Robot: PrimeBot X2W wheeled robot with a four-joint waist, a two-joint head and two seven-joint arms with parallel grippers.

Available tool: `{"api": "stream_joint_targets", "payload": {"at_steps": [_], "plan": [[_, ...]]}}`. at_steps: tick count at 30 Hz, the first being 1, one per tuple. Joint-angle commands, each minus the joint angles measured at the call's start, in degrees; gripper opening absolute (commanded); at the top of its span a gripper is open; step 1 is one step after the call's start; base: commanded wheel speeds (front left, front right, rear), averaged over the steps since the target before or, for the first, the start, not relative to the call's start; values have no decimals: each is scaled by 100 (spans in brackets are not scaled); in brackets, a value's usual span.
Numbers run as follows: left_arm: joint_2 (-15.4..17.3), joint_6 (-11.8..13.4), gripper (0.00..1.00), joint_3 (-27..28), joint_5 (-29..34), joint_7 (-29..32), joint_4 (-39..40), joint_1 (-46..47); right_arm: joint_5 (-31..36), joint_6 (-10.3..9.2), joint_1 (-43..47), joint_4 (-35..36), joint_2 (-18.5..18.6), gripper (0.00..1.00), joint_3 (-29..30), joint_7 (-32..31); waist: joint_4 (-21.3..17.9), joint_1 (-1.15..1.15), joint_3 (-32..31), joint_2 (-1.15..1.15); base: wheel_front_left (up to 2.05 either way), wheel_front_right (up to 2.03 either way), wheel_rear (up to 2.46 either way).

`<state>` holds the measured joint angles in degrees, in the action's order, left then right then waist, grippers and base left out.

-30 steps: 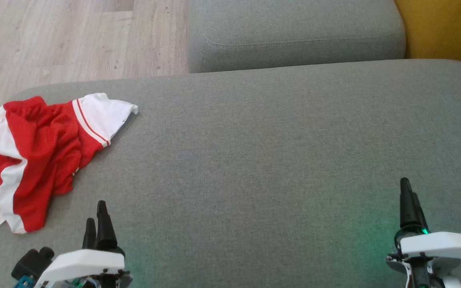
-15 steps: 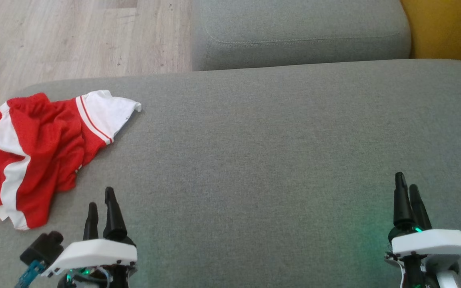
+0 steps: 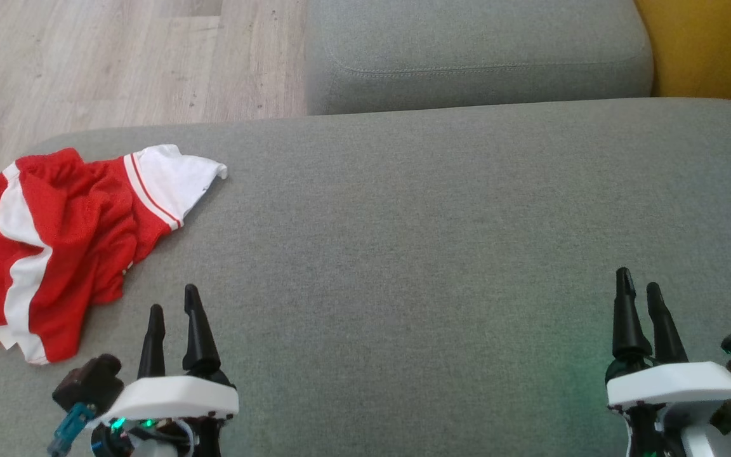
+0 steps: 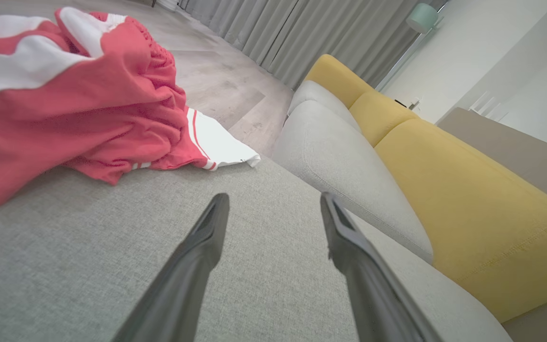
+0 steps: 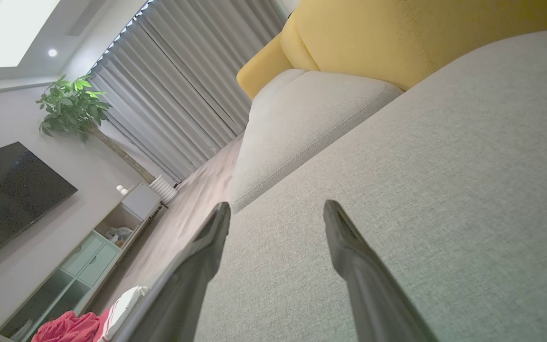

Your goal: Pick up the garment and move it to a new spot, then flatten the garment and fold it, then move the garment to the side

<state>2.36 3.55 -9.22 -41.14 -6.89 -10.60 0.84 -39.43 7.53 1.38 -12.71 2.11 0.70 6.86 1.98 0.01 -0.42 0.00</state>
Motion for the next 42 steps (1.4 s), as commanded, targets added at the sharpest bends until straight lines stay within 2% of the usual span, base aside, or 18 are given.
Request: {"api": "stream_joint_targets", "payload": {"at_steps": [1, 37, 42], "plan": [[39, 45, 100, 72, 198, -91, 242, 236, 206, -3, -288, 234, 54, 100, -122, 93, 5, -1, -10, 0, 0, 0, 0], [50, 607, 100, -541, 2593, -680, 200, 247, 2794, -4, -213, 208, 72, 100, -278, 683, 177, -1, -134, 0, 0, 0, 0], [51, 610, 100, -607, 2893, -780, 197, 288, 3190, -4, -236, 162, 75, 100, -319, 784, 160, -1, -132, 0, 0, 0, 0]]}}
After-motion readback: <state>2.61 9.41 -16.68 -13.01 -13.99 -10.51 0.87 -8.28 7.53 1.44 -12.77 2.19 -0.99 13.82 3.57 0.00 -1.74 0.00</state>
